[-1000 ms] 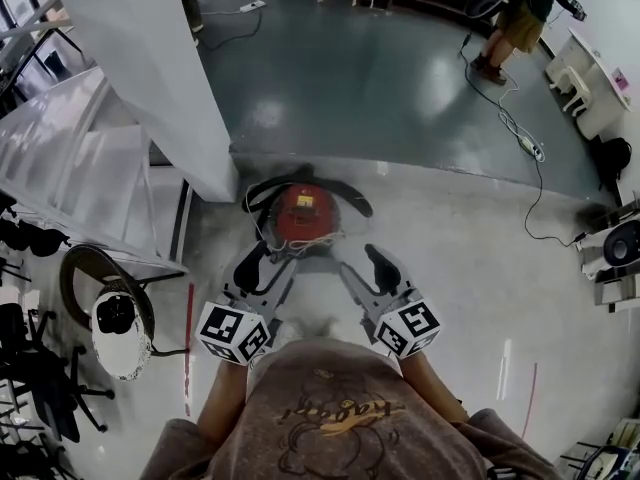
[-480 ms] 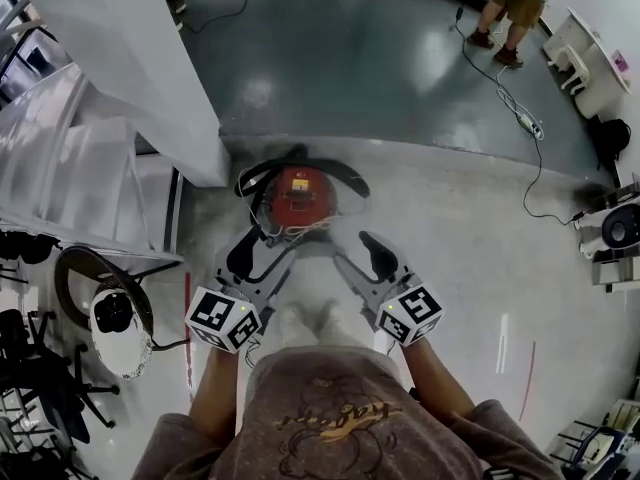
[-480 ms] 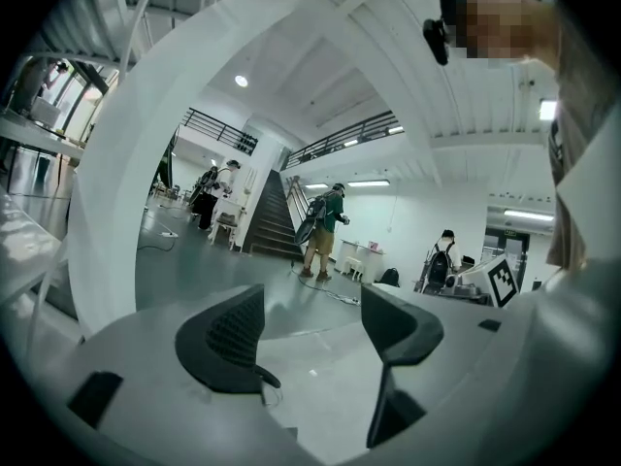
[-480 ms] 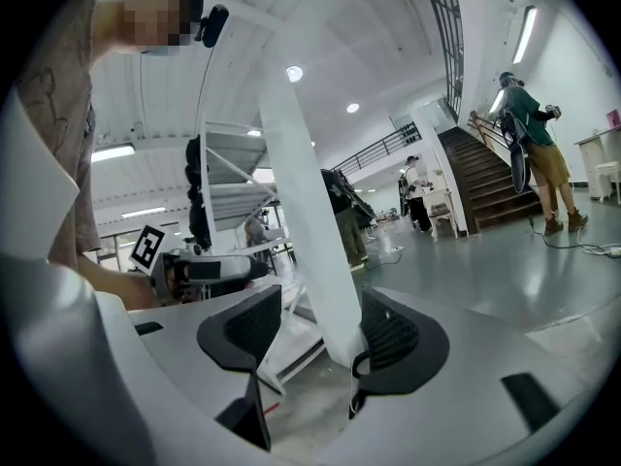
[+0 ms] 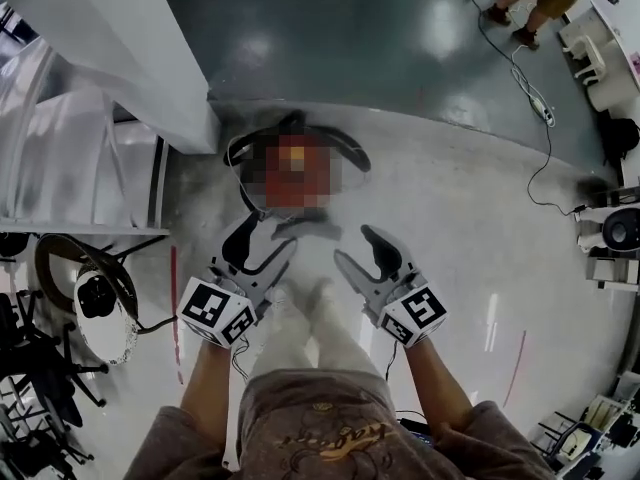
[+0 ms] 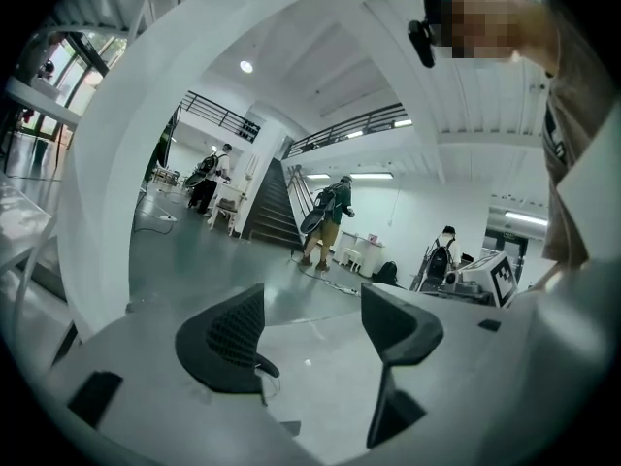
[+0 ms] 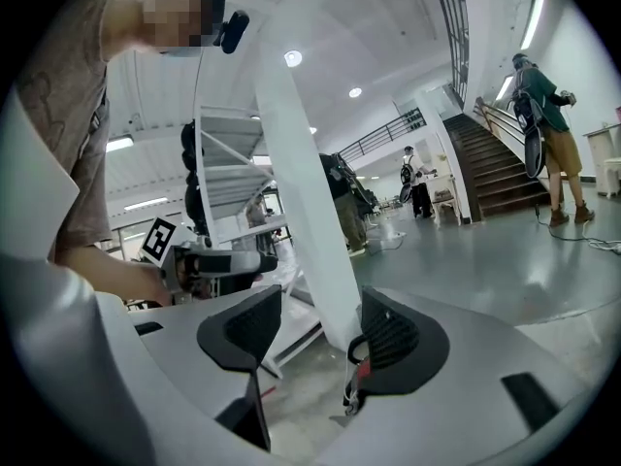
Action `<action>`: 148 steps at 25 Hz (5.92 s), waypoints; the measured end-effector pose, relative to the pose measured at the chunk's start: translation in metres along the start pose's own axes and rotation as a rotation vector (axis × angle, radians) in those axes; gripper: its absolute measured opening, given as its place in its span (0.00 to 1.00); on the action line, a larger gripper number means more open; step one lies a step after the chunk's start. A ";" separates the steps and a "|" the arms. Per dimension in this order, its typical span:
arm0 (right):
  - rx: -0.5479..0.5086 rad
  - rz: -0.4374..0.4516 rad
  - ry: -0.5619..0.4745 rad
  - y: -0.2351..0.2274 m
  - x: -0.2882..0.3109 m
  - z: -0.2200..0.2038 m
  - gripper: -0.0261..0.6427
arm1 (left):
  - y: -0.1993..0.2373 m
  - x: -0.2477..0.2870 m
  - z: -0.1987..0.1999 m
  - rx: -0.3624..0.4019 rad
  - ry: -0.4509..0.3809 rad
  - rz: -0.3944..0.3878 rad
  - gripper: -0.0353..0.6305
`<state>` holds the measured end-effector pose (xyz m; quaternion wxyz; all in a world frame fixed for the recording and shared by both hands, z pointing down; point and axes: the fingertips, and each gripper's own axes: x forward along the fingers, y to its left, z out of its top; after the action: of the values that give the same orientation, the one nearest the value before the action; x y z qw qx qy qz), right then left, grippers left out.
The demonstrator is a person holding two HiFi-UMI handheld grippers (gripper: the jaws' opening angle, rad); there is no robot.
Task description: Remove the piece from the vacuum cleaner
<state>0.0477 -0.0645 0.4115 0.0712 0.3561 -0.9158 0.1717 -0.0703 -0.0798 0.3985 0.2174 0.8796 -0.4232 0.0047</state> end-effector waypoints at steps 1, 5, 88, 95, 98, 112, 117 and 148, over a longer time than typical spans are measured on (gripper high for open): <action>0.001 -0.002 0.012 -0.004 0.003 -0.007 0.38 | 0.005 0.003 -0.007 0.001 0.012 0.003 0.49; 0.002 -0.011 0.084 -0.027 0.017 -0.042 0.38 | 0.026 0.020 -0.042 -0.009 0.068 0.015 0.49; 0.040 0.029 0.728 -0.137 0.131 -0.488 0.16 | 0.140 0.127 -0.502 0.039 0.811 -0.061 0.19; 0.026 0.074 0.742 -0.102 0.097 -0.497 0.14 | 0.108 0.093 -0.511 0.047 0.837 -0.090 0.18; 0.029 0.059 0.725 -0.092 0.087 -0.481 0.14 | 0.097 0.084 -0.495 0.040 0.817 -0.068 0.18; 0.017 0.049 0.568 -0.037 0.041 -0.271 0.14 | 0.022 0.045 -0.288 0.063 0.708 -0.006 0.19; -0.054 0.065 0.452 -0.038 0.040 -0.174 0.15 | 0.007 0.053 -0.192 0.152 0.627 -0.024 0.19; 0.003 -0.029 0.147 0.034 -0.013 0.067 0.18 | -0.075 -0.008 0.039 0.149 0.275 0.001 0.21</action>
<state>0.0335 -0.0575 0.3370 0.1401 0.3559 -0.9026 0.1977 -0.0260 -0.0476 0.3333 0.2075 0.8841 -0.3882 0.1567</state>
